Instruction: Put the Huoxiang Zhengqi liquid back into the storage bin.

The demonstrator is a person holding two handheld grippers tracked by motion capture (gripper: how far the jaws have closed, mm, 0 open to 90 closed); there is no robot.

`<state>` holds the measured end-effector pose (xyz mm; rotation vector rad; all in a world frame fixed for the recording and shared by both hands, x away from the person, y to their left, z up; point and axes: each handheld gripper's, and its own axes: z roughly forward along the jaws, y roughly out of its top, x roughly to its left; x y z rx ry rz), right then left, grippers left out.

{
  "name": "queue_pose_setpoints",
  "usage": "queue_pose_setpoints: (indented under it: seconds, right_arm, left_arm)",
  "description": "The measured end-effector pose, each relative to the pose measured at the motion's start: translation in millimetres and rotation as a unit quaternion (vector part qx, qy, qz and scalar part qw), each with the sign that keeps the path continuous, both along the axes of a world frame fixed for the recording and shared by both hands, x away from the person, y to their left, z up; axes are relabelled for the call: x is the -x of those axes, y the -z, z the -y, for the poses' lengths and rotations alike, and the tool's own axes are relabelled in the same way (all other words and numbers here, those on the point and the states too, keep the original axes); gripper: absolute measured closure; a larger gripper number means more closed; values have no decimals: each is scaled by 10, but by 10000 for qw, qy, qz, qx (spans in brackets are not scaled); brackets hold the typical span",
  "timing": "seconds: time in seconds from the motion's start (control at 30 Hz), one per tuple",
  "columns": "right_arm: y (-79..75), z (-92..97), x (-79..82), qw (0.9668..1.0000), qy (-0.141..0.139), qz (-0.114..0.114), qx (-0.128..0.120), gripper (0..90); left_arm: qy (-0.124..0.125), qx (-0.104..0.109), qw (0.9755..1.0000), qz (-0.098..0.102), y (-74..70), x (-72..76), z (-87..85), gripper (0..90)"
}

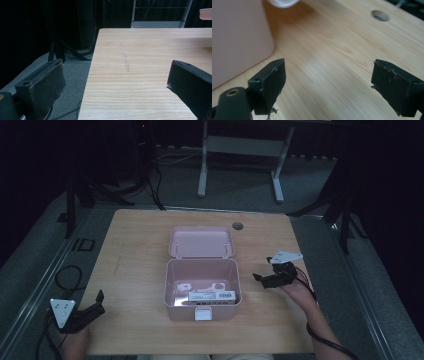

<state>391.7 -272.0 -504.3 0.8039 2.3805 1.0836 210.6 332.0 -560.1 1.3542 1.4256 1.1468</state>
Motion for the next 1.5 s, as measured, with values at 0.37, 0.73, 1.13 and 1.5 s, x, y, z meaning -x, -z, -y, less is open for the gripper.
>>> queue_pose_setpoints:
  seconds: [0.37,0.73,1.13,1.5]
  right_arm:
    - [192,259,249,9897,1154,761,-384,121]
    - [274,524,365,9734,2028,851,-640,120]
    - [392,839,444,9557,2745,702,-804,120]
    - [443,1075,427,9445,3094,586,-939,121]
  left_arm:
    - [-9,1,10000,5,0,1,1,16]
    - [-12,11,10000,12,0,4,-1,16]
    - [-6,5,10000,19,0,2,0,16]
    - [-6,38,10000,76,-2,15,-8,16]
